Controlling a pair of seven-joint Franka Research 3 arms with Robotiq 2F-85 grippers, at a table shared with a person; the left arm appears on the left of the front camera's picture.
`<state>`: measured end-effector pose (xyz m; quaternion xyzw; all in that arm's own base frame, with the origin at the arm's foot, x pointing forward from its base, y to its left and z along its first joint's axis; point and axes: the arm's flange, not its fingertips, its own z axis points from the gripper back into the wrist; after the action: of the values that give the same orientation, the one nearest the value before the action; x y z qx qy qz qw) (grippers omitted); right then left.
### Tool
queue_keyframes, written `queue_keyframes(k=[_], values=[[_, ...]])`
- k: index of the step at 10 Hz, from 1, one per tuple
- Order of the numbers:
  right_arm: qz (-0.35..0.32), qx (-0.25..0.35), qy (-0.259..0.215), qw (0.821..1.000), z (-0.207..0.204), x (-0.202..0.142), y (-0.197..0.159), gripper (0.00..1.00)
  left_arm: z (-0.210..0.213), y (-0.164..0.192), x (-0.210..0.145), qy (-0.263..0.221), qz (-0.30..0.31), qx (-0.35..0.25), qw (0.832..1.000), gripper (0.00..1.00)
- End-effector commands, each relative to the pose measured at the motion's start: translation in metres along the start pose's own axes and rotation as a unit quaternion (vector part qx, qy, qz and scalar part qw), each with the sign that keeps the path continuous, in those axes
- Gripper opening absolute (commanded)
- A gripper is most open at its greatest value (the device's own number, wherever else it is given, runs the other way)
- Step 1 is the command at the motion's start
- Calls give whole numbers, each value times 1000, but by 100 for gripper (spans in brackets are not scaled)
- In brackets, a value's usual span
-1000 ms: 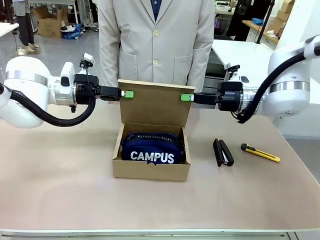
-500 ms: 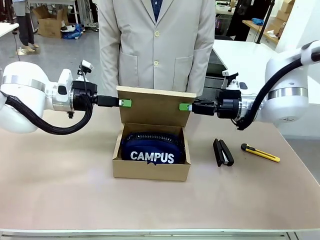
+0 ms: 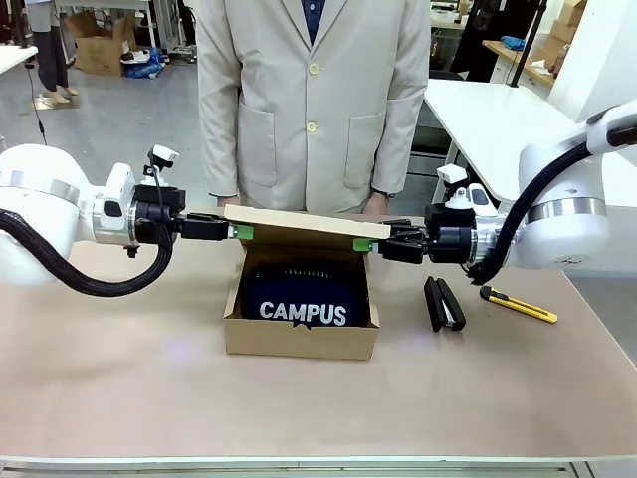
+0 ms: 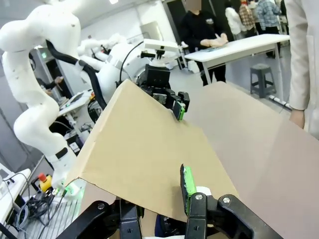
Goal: Pack the item into the box.
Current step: Close the Mailer Box.
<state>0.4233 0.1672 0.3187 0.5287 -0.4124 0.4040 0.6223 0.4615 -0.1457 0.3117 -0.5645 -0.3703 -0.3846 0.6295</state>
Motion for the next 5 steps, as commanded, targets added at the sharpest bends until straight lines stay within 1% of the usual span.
queue_keyframes(k=[1,2,3,4,5], values=[[15,-6,-12,1000,-4,-5,6,40,2,-8,-3,1,-16,0,1000,56],[16,-6,-13,1000,-5,-6,6,40,0,-8,-2,3,-16,-1,1000,56],[17,-7,-11,1000,-5,-5,6,40,1,-8,-1,6,-15,-2,1000,79],[13,-6,-15,1000,-4,-4,7,80,2,-7,1,6,-13,-6,1000,100],[12,-11,-15,1000,0,-2,7,85,3,-7,2,4,-14,-6,1000,100]])
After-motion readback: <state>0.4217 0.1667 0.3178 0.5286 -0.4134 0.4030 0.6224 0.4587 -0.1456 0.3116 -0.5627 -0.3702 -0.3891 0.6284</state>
